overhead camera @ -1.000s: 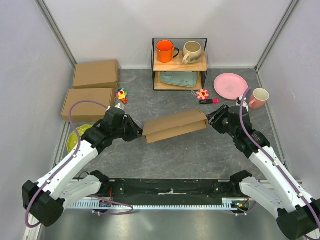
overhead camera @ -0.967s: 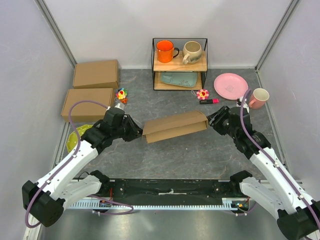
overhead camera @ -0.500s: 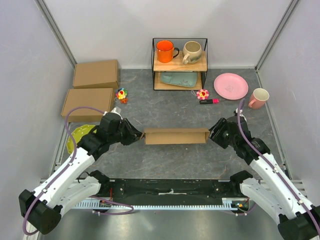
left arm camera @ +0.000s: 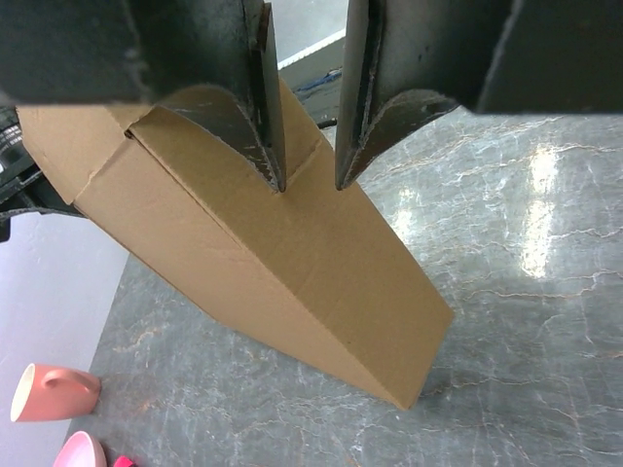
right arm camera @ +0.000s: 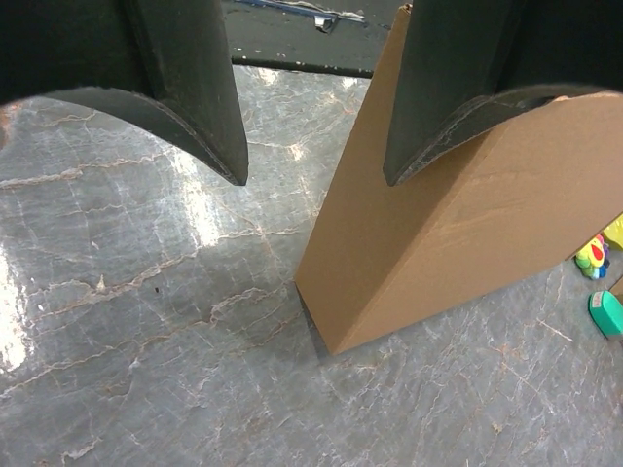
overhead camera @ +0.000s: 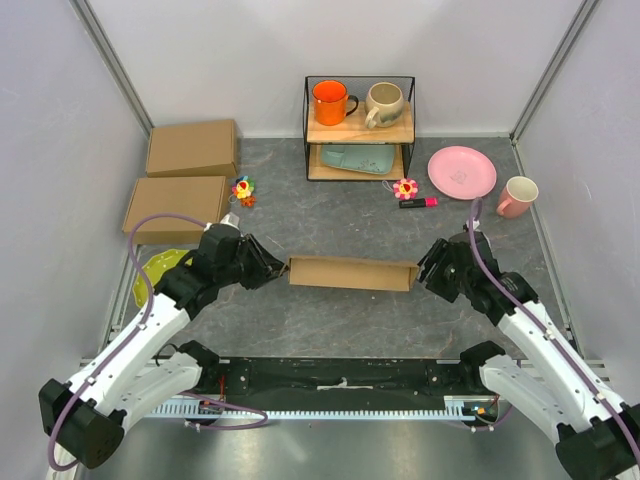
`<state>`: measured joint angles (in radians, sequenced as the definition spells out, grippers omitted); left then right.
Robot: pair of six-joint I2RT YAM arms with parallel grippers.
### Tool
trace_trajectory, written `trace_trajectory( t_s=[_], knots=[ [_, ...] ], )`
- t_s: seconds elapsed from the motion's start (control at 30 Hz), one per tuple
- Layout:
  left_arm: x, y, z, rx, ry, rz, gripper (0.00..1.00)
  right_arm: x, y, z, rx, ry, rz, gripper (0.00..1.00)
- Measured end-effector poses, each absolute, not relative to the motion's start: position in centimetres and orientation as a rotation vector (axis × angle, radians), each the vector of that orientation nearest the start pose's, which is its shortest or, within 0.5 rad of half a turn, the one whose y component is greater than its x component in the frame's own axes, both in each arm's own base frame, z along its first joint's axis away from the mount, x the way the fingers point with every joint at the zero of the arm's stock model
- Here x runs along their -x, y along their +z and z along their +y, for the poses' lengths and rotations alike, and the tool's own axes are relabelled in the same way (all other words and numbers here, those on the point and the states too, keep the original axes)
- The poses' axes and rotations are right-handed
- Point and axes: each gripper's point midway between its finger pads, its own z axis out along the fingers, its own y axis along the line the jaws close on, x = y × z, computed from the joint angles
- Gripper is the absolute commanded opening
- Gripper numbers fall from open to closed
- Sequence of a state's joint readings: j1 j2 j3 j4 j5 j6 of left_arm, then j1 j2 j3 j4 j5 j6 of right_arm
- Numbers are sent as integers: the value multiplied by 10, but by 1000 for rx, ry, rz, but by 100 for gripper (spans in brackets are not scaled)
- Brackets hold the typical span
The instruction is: Fold the paper box
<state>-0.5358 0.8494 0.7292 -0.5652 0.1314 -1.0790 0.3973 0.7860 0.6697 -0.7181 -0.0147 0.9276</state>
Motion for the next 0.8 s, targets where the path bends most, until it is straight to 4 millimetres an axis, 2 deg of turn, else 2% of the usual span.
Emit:
trace_trajectory(
  t_s=[0.63, 0.8],
  knots=[
    [-221, 134, -171, 741, -864, 2493, 44, -240, 134, 137, -617, 571, 2434, 71],
    [-229, 133, -169, 753, -876, 2503, 46, -247, 131, 135, -615, 545, 2449, 72]
  ],
)
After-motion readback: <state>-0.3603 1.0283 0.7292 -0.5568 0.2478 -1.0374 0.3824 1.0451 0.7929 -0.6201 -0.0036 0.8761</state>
